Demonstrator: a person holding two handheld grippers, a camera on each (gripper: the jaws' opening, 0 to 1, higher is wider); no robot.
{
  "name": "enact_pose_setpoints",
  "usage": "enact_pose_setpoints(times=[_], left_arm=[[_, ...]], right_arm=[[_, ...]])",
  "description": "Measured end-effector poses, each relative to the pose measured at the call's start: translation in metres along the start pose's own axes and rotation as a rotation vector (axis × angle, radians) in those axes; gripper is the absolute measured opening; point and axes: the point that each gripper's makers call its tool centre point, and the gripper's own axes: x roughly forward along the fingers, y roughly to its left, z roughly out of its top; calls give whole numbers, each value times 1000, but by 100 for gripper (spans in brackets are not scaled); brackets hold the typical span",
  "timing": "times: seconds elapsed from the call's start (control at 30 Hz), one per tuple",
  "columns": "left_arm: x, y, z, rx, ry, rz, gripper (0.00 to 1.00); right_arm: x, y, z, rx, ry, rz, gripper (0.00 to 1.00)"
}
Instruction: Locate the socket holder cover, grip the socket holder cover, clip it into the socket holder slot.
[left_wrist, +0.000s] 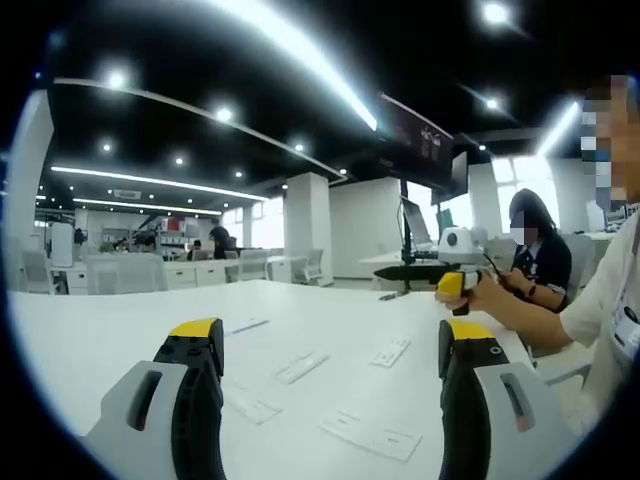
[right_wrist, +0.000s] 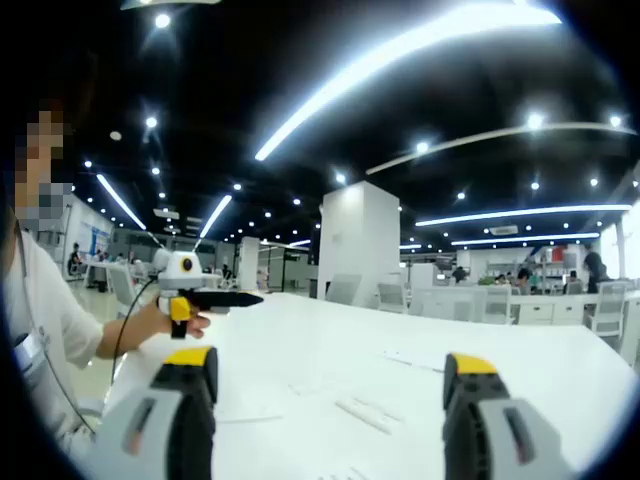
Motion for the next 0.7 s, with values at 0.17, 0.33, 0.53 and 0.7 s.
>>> enact_pose_setpoints(times=[0.17, 0.33, 0.53, 0.7], left_arm=[[2, -4, -5, -17, 14, -22, 88], [2, -6, -5, -11, 15, -34, 88], [2, -3, -5, -23, 9, -31, 87], [3, -2, -8, -17, 21, -26, 90]], right_arm=[[1, 0, -5, -1, 20, 2, 93], [2, 0, -7, -7, 29, 2, 94], [5, 0, -10, -6, 39, 13, 95], [4, 1, -8, -15, 33, 13, 95]])
